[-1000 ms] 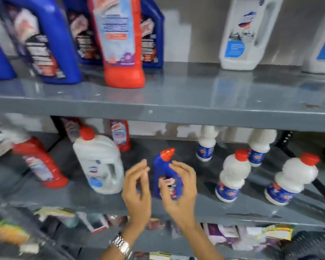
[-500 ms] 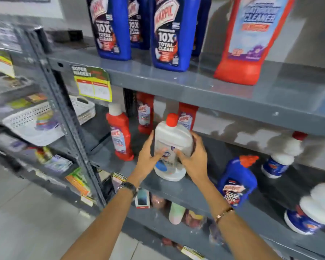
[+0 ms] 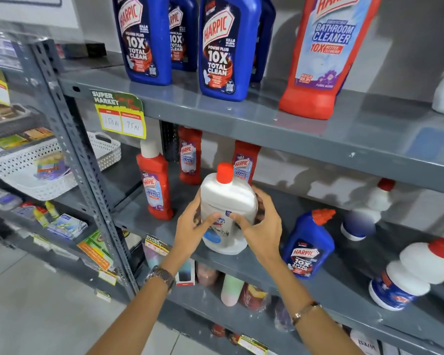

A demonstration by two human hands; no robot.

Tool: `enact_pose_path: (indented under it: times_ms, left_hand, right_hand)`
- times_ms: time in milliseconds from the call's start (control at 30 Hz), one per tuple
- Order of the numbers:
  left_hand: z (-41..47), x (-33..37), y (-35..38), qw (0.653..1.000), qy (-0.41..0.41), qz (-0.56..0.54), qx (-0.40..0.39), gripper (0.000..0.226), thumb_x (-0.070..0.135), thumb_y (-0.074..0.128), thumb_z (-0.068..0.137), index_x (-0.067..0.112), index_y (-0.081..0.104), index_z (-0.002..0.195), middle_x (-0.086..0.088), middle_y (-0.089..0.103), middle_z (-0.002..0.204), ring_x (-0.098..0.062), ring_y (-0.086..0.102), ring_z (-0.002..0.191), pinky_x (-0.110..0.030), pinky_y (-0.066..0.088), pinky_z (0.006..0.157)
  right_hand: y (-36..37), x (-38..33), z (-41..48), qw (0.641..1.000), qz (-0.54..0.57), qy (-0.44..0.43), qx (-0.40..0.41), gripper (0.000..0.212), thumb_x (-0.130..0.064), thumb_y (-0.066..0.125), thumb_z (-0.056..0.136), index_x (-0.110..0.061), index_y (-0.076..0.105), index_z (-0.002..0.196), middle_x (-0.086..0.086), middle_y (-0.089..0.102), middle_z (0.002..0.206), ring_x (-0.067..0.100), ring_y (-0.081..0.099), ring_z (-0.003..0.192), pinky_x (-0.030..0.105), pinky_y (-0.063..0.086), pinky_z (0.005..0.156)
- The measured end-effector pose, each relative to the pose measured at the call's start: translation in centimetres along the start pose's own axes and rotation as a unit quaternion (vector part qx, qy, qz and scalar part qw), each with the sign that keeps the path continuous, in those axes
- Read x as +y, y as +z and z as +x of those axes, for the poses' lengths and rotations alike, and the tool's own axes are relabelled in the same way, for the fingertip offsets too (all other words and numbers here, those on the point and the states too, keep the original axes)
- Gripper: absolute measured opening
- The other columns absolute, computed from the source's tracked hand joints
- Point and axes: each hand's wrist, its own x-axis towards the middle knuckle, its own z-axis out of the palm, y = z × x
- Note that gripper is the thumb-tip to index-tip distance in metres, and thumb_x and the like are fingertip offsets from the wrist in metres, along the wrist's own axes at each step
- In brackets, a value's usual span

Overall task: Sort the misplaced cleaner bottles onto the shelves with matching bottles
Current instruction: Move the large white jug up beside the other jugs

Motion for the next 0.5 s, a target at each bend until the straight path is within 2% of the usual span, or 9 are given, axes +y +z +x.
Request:
enact_pose_path:
  times_ms: [67, 167, 267, 367, 400, 433, 500]
  left_hand:
    - [-1.3, 1.4, 0.0, 0.999, 0.021, 0.038, 0.015, 0.063, 0.056, 0.065, 0.072, 0.053, 0.036, 0.127, 0.019, 0.057, 0.118, -0.006, 0.057, 0.112, -0.026, 0.053, 0.086]
    - [-3.3, 4.9, -0.3, 0.989, 0.082, 0.116, 0.052, 0.066, 0.073, 0.053, 0.067, 0.053, 0.036, 0.128, 0.030, 0.055, 0.107, 0.005, 0.055, 0.103, -0.015, 0.051, 0.078]
    - [-4.9, 8.6, -0.4, 0.970, 0.148, 0.175, 0.079, 0.075, 0.079, 0.045, 0.069, 0.041, 0.038, 0.133, 0.024, 0.055, 0.106, 0.006, 0.056, 0.093, -0.014, 0.052, 0.071]
    - [-5.7, 13.8, 0.2, 0.957, 0.204, 0.173, 0.110, 0.075, 0.081, 0.042, 0.068, 0.045, 0.032, 0.134, 0.041, 0.049, 0.109, 0.016, 0.052, 0.094, -0.005, 0.045, 0.073]
    - [-5.8, 15.7, 0.6, 0.956, 0.220, 0.156, 0.111, 0.077, 0.081, 0.042, 0.068, 0.044, 0.033, 0.134, 0.041, 0.049, 0.112, 0.017, 0.051, 0.098, -0.006, 0.046, 0.078]
    - [-5.7, 17.7, 1.2, 0.958, 0.234, 0.129, 0.103, 0.078, 0.080, 0.044, 0.067, 0.041, 0.036, 0.134, 0.034, 0.053, 0.117, 0.012, 0.053, 0.103, -0.014, 0.048, 0.083]
    - [-5.5, 21.6, 2.6, 0.963, 0.247, 0.068, 0.085, 0.073, 0.074, 0.051, 0.068, 0.039, 0.042, 0.132, 0.014, 0.060, 0.122, -0.005, 0.058, 0.110, -0.037, 0.052, 0.090]
  right_hand:
    - [-1.4, -1.3, -0.9, 1.000, 0.002, -0.015, 0.008, 0.068, -0.032, 0.079, 0.061, -0.036, 0.051, 0.122, -0.007, 0.063, 0.124, 0.015, 0.061, 0.110, 0.045, 0.056, 0.086]
    - [-3.9, -4.2, -2.6, 0.998, 0.035, -0.051, 0.025, 0.065, -0.040, 0.078, 0.060, -0.042, 0.052, 0.119, -0.010, 0.064, 0.121, 0.011, 0.062, 0.107, 0.042, 0.059, 0.079]
    - [-6.4, -7.8, -4.2, 0.993, 0.078, -0.082, 0.045, 0.064, -0.039, 0.079, 0.058, -0.041, 0.055, 0.117, -0.014, 0.066, 0.116, 0.012, 0.064, 0.104, 0.040, 0.060, 0.074]
    - [-9.8, -12.1, -4.3, 0.982, 0.119, -0.125, 0.075, 0.066, -0.039, 0.080, 0.055, -0.031, 0.060, 0.117, -0.012, 0.069, 0.111, 0.011, 0.066, 0.096, 0.028, 0.059, 0.070]
    - [-11.1, -13.6, -4.2, 0.977, 0.130, -0.143, 0.087, 0.066, -0.038, 0.080, 0.055, -0.027, 0.061, 0.117, -0.011, 0.069, 0.109, 0.011, 0.066, 0.095, 0.024, 0.057, 0.069]
    - [-12.5, -15.3, -3.9, 0.972, 0.137, -0.166, 0.098, 0.066, -0.037, 0.081, 0.055, -0.025, 0.061, 0.116, -0.010, 0.070, 0.108, 0.012, 0.067, 0.095, 0.022, 0.056, 0.068]
    - [-15.1, -18.3, -3.0, 0.961, 0.153, -0.203, 0.110, 0.061, -0.028, 0.086, 0.055, -0.027, 0.062, 0.112, -0.011, 0.071, 0.103, 0.011, 0.067, 0.093, 0.019, 0.054, 0.068]
